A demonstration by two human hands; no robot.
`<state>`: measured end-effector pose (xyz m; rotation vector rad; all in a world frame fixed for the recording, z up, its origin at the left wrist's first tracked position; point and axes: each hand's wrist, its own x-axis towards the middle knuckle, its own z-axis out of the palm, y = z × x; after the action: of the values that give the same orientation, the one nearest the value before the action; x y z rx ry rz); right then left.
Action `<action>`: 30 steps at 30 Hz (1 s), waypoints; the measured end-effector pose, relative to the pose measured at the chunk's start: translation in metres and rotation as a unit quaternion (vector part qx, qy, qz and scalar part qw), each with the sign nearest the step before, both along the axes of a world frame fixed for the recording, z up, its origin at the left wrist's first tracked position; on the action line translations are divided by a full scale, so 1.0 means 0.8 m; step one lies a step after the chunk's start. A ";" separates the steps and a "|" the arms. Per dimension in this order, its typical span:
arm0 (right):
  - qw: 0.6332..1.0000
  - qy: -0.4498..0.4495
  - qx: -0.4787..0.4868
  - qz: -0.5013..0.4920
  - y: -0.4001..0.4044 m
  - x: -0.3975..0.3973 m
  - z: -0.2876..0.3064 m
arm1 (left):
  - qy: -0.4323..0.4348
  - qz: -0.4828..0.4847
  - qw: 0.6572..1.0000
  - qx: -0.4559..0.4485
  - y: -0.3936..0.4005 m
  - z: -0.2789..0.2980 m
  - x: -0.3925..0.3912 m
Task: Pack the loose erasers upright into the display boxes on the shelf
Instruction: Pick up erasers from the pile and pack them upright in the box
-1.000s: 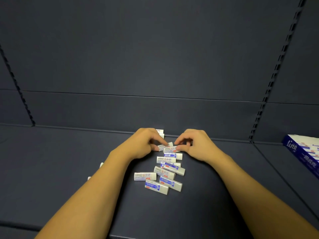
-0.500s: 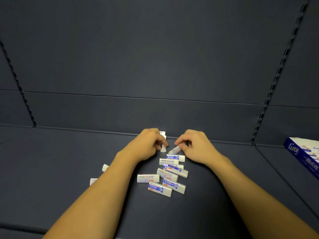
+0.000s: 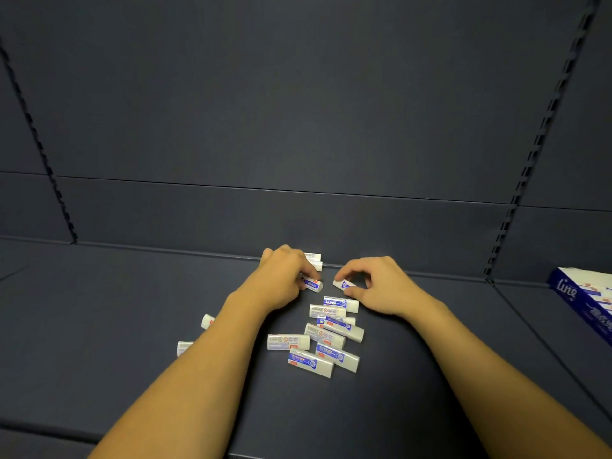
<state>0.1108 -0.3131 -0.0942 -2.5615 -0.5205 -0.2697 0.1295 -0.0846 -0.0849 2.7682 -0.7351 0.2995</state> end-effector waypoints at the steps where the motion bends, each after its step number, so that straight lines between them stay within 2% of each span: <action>1: 1.000 0.004 0.003 -0.002 -0.001 0.000 0.000 | -0.005 0.004 1.000 0.001 0.000 -0.001 0.000; 5: 0.999 0.007 0.032 -0.020 -0.004 0.002 -0.002 | -0.027 0.012 1.000 -0.003 0.000 -0.004 0.000; 21: 0.995 -0.004 -0.026 -0.101 -0.009 0.009 -0.004 | 0.002 0.030 1.000 -0.006 -0.001 -0.008 0.007; 26: 0.989 -0.021 -0.071 -0.128 -0.011 0.003 0.006 | -0.026 0.017 1.000 0.001 -0.002 -0.010 0.002; 30: 0.986 -0.072 -0.052 -0.138 -0.015 -0.010 0.019 | -0.069 0.000 0.997 0.043 -0.003 -0.011 -0.003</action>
<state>0.1026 -0.3251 -0.0787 -2.7293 -0.2338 -0.5406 0.1269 -0.0867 -0.0937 2.8518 -0.7978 0.4739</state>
